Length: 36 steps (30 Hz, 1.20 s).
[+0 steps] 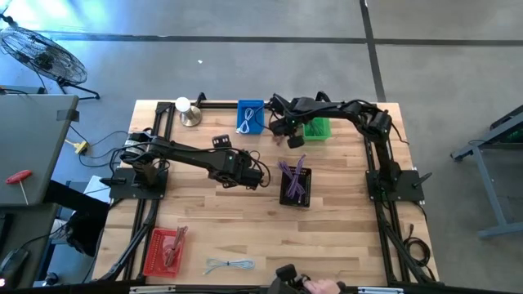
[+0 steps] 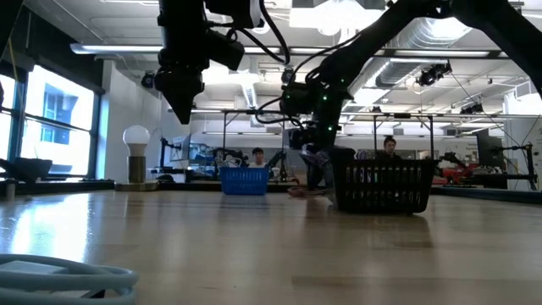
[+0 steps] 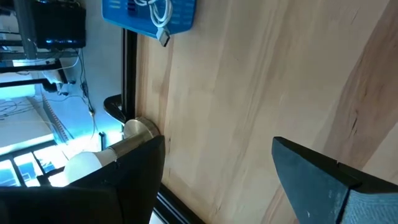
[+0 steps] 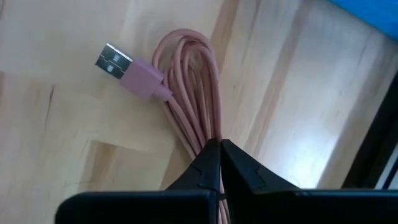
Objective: Pick & Place USB Port
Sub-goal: Put the pink charger cable into the red bin
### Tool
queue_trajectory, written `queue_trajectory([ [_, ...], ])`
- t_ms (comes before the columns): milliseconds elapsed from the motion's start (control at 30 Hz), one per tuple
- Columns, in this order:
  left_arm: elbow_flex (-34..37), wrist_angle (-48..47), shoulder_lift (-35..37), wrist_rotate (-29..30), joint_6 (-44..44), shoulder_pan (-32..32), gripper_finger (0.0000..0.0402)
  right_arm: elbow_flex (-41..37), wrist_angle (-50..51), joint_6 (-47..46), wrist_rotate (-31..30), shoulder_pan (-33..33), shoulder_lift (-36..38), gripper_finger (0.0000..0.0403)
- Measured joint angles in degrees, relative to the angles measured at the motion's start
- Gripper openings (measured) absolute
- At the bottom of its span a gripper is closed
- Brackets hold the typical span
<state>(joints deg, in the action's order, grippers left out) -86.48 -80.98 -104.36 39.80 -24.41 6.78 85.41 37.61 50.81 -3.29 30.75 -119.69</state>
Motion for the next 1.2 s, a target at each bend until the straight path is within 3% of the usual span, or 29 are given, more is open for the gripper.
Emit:
queue_trajectory([
  [233,-0.02,0.44,0.00,0.09,-0.82,0.05,0.0289,0.00,-1.97,-2.63,-2.40,-1.18,2.78,0.0000],
  [933,-0.02,1.09,0.00,1.59,-4.50,1.15,0.0289,0.02,1.07,-5.83,-7.39,-6.95,24.98,0.0000],
  [1100,-0.02,1.84,0.00,7.11,-9.51,1.15,0.0289,0.02,2.60,-8.78,-7.69,-8.95,31.67,0.0000],
  [1200,0.50,4.08,-0.21,14.28,-12.75,1.15,0.0289,0.02,4.13,-10.12,-7.65,-10.59,35.40,0.0000],
])
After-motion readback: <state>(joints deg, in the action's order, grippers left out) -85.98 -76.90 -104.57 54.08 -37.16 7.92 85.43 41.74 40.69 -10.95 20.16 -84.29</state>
